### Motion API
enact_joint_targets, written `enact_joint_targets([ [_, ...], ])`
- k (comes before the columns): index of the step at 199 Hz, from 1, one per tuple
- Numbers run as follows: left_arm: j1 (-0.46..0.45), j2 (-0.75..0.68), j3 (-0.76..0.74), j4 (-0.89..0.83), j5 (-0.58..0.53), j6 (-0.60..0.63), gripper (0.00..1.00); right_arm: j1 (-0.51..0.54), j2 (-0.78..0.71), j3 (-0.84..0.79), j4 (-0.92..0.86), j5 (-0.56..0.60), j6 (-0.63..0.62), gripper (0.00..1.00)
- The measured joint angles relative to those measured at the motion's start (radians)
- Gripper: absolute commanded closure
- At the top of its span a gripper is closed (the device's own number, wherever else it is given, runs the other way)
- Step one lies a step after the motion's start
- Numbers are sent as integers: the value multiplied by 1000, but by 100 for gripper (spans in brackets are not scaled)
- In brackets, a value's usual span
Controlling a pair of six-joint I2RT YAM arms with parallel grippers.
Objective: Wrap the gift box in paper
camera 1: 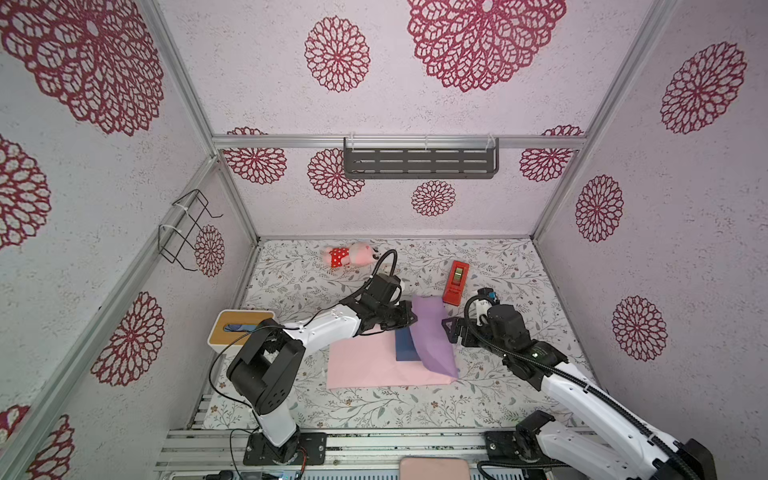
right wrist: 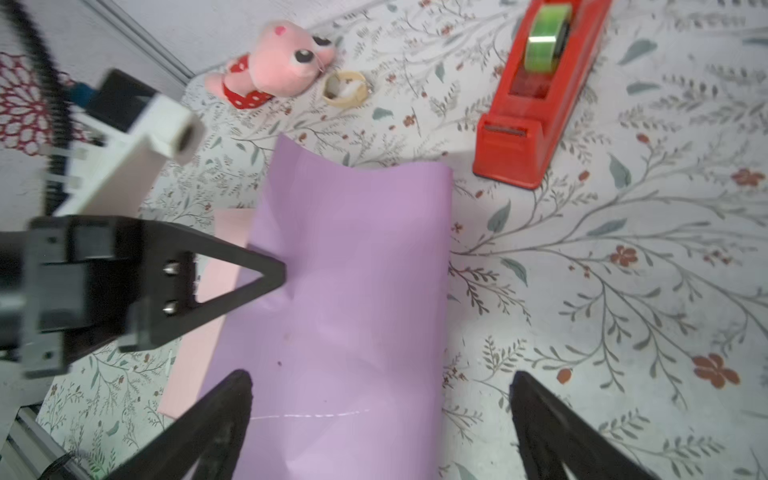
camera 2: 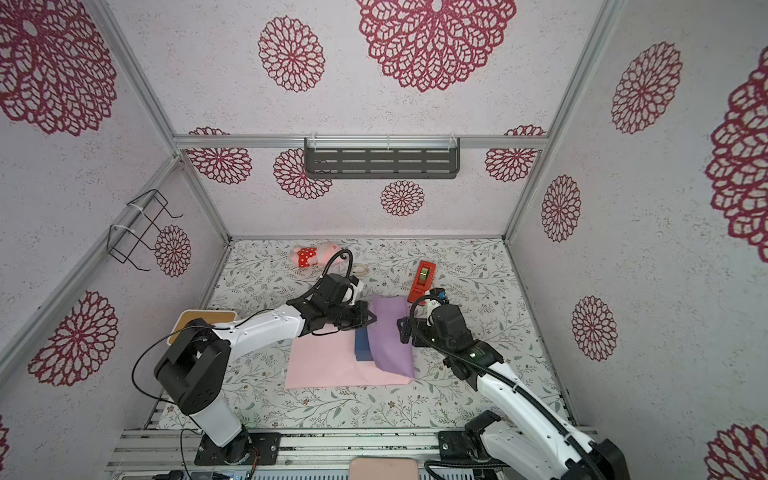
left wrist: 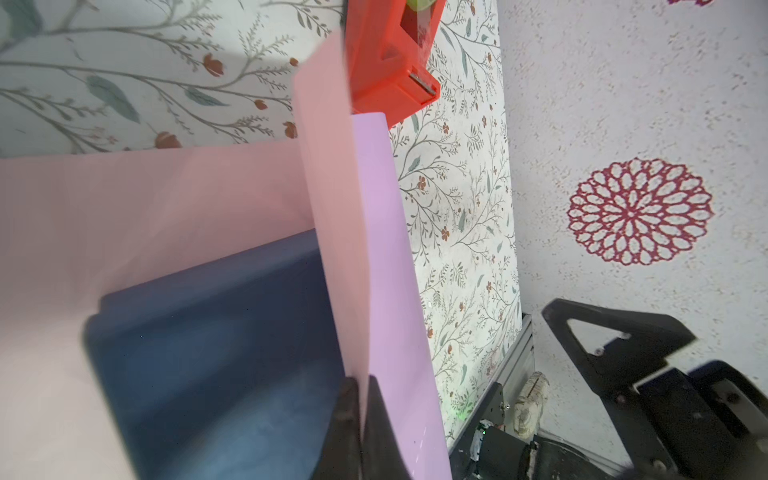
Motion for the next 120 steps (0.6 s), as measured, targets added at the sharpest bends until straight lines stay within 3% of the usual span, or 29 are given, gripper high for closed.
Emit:
enact_joint_targets([
  [120, 53, -49, -69, -5, 3, 80, 100, 3, 264, 17, 71, -77, 70, 1],
])
